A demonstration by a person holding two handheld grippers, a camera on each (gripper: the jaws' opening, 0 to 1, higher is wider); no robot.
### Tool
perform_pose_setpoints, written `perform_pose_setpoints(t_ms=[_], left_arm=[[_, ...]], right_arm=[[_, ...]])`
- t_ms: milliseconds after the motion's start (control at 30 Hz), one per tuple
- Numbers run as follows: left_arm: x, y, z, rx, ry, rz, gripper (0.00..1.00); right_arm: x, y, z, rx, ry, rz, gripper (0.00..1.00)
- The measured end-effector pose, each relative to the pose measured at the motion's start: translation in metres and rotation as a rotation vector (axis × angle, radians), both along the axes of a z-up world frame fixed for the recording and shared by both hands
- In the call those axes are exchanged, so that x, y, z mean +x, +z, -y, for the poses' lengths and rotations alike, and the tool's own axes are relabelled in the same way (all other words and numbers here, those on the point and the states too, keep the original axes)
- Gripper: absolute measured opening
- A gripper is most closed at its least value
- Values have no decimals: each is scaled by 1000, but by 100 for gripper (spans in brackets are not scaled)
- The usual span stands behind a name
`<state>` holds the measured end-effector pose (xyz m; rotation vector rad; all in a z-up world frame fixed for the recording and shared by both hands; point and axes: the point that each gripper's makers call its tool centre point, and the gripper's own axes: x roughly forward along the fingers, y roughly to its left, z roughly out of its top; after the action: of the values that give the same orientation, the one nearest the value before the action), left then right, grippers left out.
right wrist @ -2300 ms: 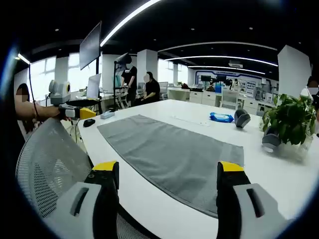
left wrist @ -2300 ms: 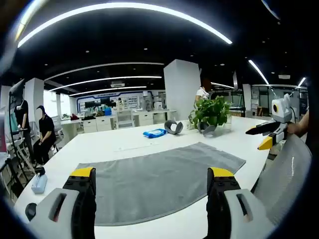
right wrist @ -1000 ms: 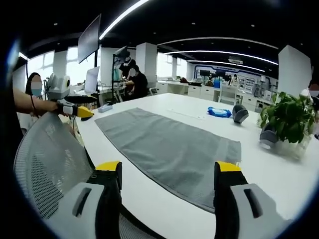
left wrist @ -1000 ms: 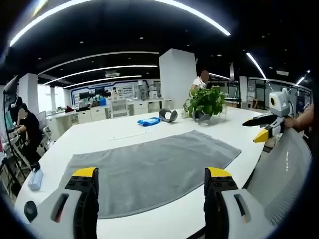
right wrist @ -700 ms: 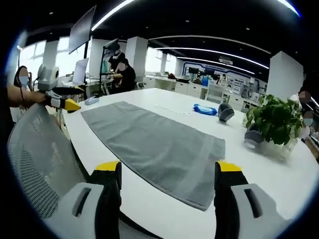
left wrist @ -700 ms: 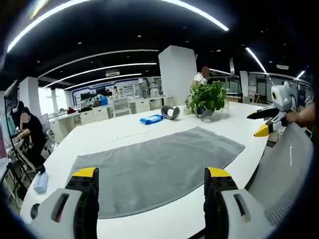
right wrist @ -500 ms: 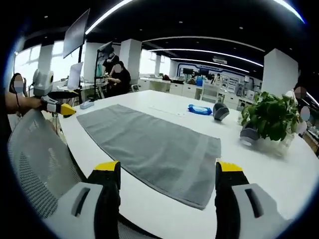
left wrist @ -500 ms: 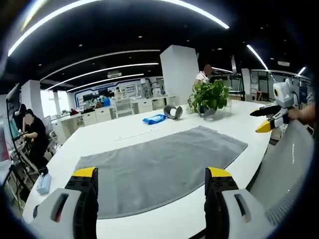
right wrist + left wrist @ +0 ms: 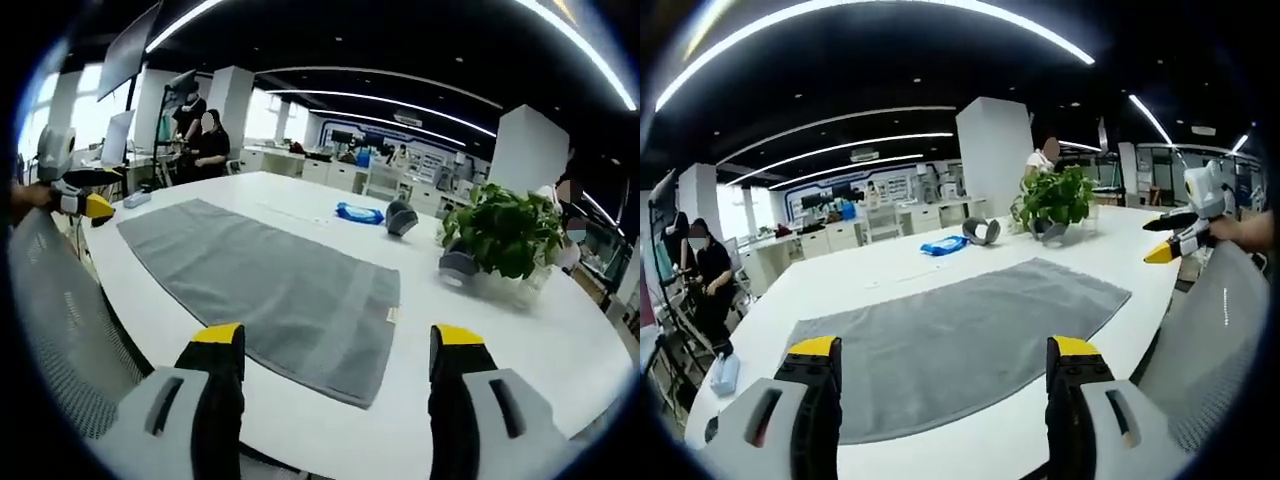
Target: Fold the towel on the table until its edges align and the towel forms a compact rectangular stack.
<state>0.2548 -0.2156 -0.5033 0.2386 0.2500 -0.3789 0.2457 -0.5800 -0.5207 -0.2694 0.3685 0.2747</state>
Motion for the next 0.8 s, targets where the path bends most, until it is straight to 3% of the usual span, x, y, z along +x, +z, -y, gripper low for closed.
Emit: perform_pose_setpoints(t_ms=[100,133,200,300,400,467,500,533,600,633,700,733,800], left_arm=[[0,-5,7,-24,-37,-36,87],[0,-2,16,-97,-69,-36,88],[-2,-3,21,-159,-87,-63,89],[-1,-8,13,-102,-56,-73,84],[-2,-12,22,-115,-91,-107,81],[-1,-12,24,-85,-87,-140,77],[-3,-10,36,4,-185,-151,73],[-2,-3,47,44,-249,-132,68],[5,19,59,47,-272,-148,59],[11,45,79,-19,-338,-106,55],[23,64,93,-44,-373,-45,51],[34,70,104,-15,-397,-14,50],[52,69,123,97,-433,55,43]], right_arm=[[-1,-4,3,10,-23,-26,70],[0,-3,6,20,-51,-29,68],[1,-3,9,22,-62,-27,67],[0,-22,10,34,-64,-137,66],[2,-30,10,28,-19,-186,52],[4,-41,17,60,-15,-258,42],[6,-46,22,60,-16,-275,39],[9,-55,34,33,-18,-309,36],[11,-68,51,-11,-19,-365,29],[11,-77,59,-11,-28,-404,24],[14,-94,73,5,-64,-471,20],[17,-106,80,6,-76,-516,18],[24,-118,78,1,-43,-529,14]])
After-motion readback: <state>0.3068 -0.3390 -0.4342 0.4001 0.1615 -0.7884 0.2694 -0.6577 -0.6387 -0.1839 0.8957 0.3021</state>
